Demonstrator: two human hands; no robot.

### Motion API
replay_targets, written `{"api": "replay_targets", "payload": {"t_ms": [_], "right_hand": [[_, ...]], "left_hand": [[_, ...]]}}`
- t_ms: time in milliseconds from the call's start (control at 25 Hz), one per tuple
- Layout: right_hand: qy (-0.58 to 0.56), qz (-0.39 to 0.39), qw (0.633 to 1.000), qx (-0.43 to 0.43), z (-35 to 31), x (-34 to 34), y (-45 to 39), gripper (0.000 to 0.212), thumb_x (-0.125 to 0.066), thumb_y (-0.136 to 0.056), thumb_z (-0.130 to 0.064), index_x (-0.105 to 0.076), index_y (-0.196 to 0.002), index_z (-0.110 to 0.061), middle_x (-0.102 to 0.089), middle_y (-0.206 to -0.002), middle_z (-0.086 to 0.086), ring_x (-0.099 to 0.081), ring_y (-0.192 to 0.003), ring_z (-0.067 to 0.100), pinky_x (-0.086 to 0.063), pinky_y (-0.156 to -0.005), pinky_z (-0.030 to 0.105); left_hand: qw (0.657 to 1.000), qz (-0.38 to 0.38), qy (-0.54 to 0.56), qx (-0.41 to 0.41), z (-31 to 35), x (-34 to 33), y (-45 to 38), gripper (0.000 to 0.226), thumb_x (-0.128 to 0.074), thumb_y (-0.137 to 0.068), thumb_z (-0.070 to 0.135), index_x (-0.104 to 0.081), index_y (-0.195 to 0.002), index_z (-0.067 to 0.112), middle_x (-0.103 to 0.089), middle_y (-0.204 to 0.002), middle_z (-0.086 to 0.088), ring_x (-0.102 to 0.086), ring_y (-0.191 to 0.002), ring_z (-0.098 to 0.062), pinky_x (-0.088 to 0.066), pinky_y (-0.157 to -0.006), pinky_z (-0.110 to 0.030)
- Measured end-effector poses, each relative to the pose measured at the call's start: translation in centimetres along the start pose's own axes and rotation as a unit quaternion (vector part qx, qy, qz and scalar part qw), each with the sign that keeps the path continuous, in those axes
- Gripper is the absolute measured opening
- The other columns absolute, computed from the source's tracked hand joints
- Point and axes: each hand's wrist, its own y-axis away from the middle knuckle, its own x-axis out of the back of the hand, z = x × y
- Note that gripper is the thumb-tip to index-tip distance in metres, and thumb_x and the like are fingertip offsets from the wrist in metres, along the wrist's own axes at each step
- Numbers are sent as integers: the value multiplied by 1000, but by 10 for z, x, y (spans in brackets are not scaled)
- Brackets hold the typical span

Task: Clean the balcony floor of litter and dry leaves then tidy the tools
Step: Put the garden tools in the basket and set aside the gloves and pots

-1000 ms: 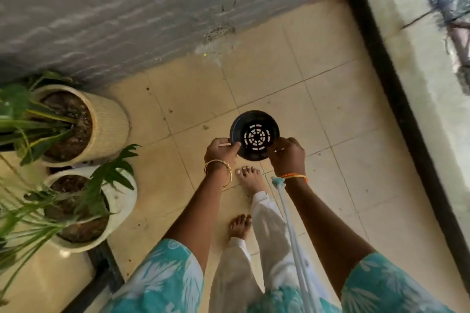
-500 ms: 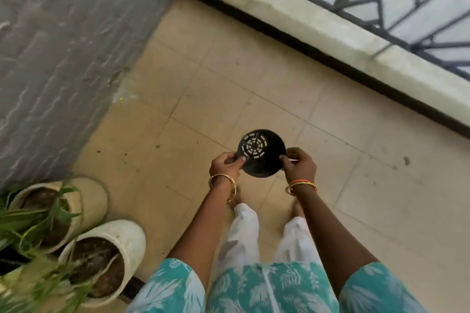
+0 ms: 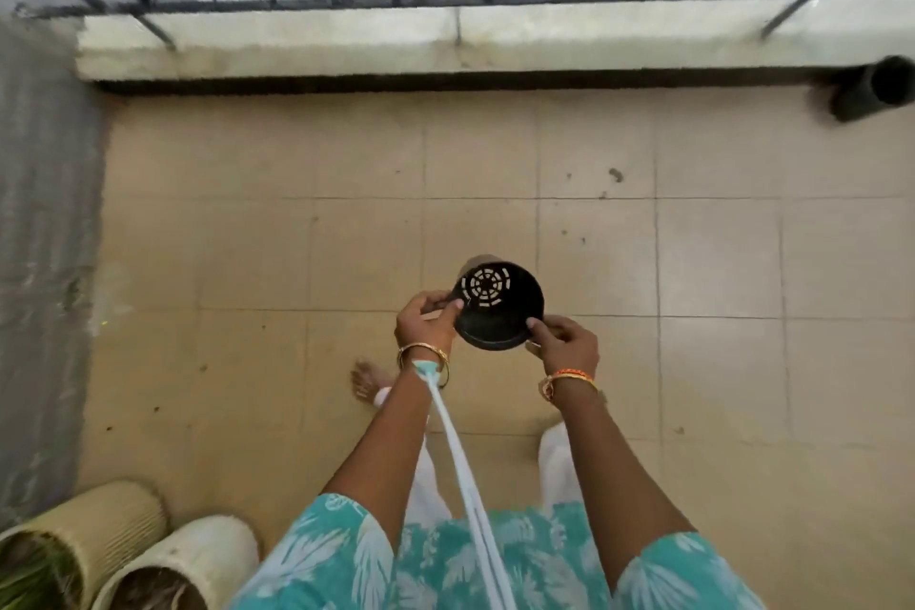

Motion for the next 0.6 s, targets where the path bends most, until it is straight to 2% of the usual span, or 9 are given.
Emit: {"api": "replay_targets", "payload": {"t_ms": [80, 160, 320, 480, 600], "right_hand": [[-40, 19, 999, -6, -9, 59, -16, 17, -73, -76, 0, -66, -89, 9, -64, -74, 16, -61, -62, 23, -55, -51, 20], [-63, 34, 997, -12, -23, 122, -35, 15, -72, -77, 2, -66, -89, 7, -64, -77, 17, -61, -65, 25, -55, -52, 19], [-59, 91, 994, -5, -52, 236, -70, 8, -73, -76, 2, -68, -81, 5, -66, -76, 19, -64, -68, 30, -59, -60, 31], [-87, 158, 983, -21, -77, 318, -107, 6, -73, -77, 0, -67, -78, 1, -66, -75, 18, -64, -67, 28, -59, -60, 29], [-132, 203, 970, -34, -98, 363, -154, 7, -73, -76, -1, -67, -75, 0, -66, -73, 19, -64, -66, 30, -58, -62, 31]], "left_hand": [[999, -30, -15, -13, 4, -54, 33, 20, -77, -76, 4, -64, -76, 19, -64, -73, 4, -61, -70, -19, -55, -65, -32], [998, -58, -22, -11, 12, -113, 69, 20, -75, -77, 3, -62, -77, 17, -62, -71, 3, -58, -65, -14, -51, -63, -29], [990, -122, -30, 68, 22, -221, 134, 20, -70, -84, 7, -57, -73, 17, -59, -73, -2, -58, -70, -19, -49, -59, -28], [979, -184, -83, 41, 41, -311, 177, 9, -65, -87, 2, -58, -84, 8, -60, -73, -6, -58, -60, -16, -50, -44, -20], [967, -223, -117, 29, 61, -386, 183, 14, -66, -82, -5, -60, -82, 8, -61, -74, -10, -61, -68, -24, -56, -57, -29]]}}
